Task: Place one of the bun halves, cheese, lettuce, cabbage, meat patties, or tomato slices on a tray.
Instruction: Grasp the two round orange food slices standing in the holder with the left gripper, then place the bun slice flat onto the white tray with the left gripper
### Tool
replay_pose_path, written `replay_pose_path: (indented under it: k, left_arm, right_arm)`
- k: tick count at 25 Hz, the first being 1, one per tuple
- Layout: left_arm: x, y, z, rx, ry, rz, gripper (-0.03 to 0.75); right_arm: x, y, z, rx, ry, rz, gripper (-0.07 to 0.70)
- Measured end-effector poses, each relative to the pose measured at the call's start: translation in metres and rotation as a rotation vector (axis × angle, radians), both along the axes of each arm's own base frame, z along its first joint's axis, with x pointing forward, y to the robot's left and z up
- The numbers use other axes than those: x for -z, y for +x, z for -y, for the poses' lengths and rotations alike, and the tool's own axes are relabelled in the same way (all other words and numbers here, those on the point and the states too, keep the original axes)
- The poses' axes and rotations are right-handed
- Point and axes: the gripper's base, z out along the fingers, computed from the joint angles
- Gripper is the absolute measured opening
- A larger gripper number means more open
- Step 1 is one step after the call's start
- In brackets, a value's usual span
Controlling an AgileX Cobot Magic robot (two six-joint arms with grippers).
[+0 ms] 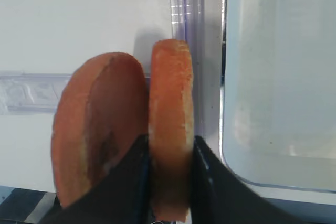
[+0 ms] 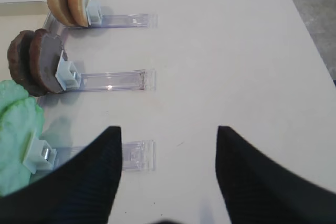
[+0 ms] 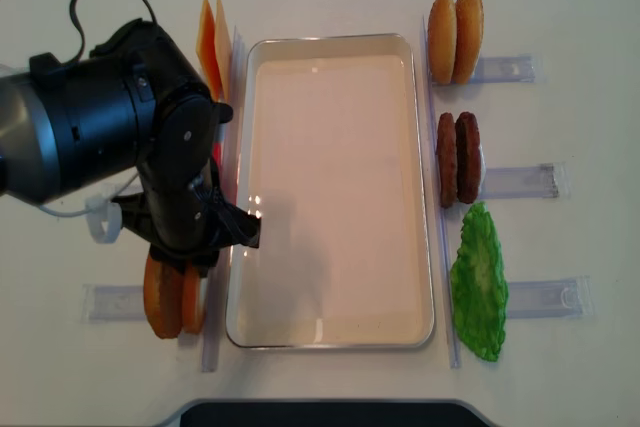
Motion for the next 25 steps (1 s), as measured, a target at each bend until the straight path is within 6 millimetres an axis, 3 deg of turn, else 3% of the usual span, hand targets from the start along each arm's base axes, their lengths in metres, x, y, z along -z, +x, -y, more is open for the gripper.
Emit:
replay_pose_path:
  k: [12,25]
  left_arm:
    - [-0.003,0.001,0.000,0.007,0.002,0.010,0.144]
    - [-0.060,0.005,0.003,-0.007,-0.093,0.132,0.141]
  right_arm:
    - [0.000,0.000,0.000,0.000,0.000,0.000,0.409]
    - [0.000,0.000,0.000,0.000,0.000,0.000,0.409]
